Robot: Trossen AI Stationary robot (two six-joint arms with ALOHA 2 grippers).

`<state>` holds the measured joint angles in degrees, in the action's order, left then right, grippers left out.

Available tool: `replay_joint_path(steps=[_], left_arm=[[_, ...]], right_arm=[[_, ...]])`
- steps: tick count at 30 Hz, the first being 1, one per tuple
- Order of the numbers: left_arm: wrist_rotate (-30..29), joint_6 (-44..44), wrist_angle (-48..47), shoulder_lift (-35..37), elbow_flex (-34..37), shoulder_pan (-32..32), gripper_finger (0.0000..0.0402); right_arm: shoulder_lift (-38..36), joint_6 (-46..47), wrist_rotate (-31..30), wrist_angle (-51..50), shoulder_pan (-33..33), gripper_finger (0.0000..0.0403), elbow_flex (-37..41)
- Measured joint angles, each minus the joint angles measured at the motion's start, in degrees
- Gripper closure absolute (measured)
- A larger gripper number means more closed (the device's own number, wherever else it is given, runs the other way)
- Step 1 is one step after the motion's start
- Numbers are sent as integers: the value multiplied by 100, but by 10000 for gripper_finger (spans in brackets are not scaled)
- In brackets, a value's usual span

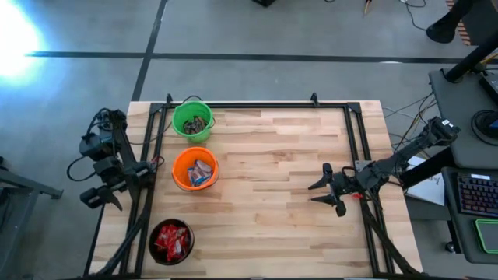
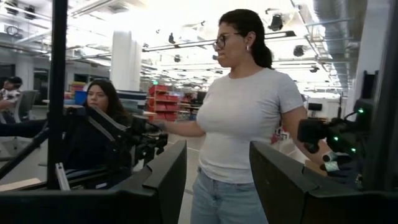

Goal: Organize candy in baskets
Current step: Return to Home Position

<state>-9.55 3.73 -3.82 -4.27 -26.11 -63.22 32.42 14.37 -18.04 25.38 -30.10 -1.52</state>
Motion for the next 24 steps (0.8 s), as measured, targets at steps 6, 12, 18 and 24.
replay_joint_path(steps=[6,12,18,24], left_arm=[[-51,-22,-2,11,0,0,244],[-56,-249,-2,12,0,0,244],[-58,-321,1,4,0,-2,244],[-59,-323,40,4,0,0,244]], right_arm=[[0,2,0,-1,0,213,0],[-69,6,0,-19,0,213,0],[-881,4,0,-268,0,213,0],[-1485,15,0,-272,0,213,0]])
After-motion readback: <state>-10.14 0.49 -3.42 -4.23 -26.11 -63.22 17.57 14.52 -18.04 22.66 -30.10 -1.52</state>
